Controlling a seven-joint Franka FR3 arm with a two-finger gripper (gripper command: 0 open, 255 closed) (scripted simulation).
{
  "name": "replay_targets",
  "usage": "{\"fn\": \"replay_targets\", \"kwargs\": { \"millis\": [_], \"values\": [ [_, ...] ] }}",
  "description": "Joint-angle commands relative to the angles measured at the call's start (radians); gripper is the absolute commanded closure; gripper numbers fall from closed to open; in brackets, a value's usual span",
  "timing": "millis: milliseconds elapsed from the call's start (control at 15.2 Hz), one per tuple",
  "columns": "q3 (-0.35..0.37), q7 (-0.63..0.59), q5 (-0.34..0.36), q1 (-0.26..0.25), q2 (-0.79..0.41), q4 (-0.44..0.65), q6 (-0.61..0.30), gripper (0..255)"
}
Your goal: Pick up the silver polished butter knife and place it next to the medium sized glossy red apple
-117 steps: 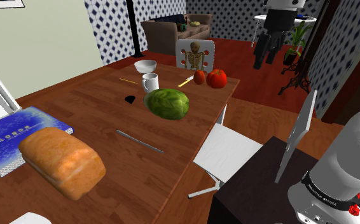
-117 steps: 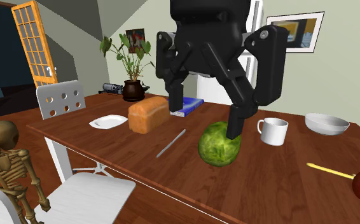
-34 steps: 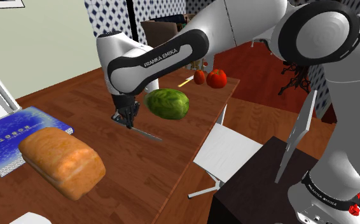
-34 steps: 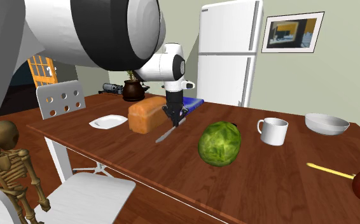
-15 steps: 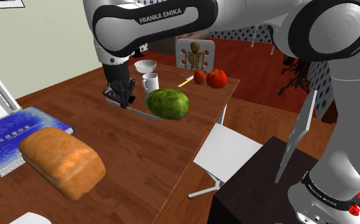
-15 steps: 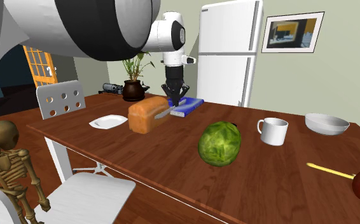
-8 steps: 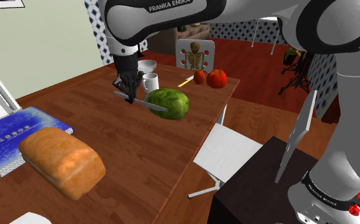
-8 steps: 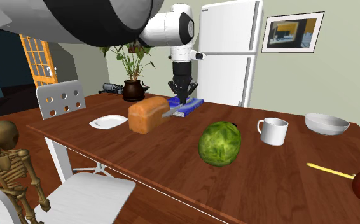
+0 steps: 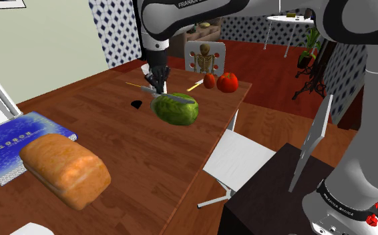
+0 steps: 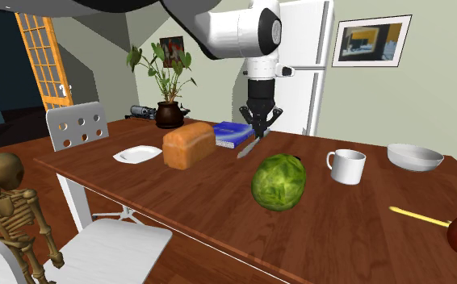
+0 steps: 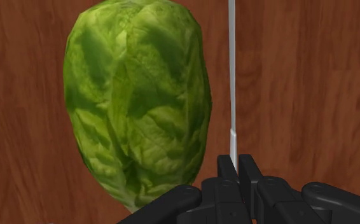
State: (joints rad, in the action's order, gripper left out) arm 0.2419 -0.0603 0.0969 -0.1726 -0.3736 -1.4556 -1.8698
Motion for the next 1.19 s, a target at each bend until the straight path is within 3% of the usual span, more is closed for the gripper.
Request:
{"fn": "replay_targets", "kwargs": {
  "millis": [0, 594, 1122],
  "values": [
    [-0.011, 0.043, -0.008, 0.03, 0.005, -0.01, -0.006, 255],
    [-0.065, 0.236, -0.04, 0.164, 0.016, -0.021, -0.01, 255],
    [-0.113, 0.4, -0.059, 0.275, -0.041, 0.067, 0.02, 255]
  ]
}}
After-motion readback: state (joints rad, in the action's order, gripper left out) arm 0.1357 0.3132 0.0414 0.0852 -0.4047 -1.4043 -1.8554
